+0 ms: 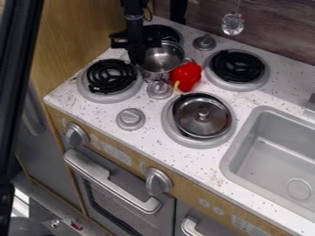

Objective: Moved the pot to the lower left burner

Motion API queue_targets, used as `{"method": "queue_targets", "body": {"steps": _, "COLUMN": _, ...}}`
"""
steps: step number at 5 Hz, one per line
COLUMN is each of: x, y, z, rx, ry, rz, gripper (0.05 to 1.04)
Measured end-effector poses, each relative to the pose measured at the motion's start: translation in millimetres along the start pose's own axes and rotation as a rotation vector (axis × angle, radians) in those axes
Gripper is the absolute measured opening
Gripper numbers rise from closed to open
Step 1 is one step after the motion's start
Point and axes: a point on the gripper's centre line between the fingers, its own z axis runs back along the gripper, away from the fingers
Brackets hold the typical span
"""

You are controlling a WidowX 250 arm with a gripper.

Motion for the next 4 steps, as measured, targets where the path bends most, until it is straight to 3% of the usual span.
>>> {"method": "queue_targets", "body": {"steps": 2, "x": -13.9, "y": 16.2, "z": 38.6, "rx": -0.006, "ry": -0.054, "rz": 0.019, "gripper": 0.057}}
{"method": "queue_targets", "body": {"steps": 4, "x": -34.8, "y": 71.5, "z": 28.6, "rx": -0.001, "ry": 0.015, "rz": 0.156, "gripper": 0.057}}
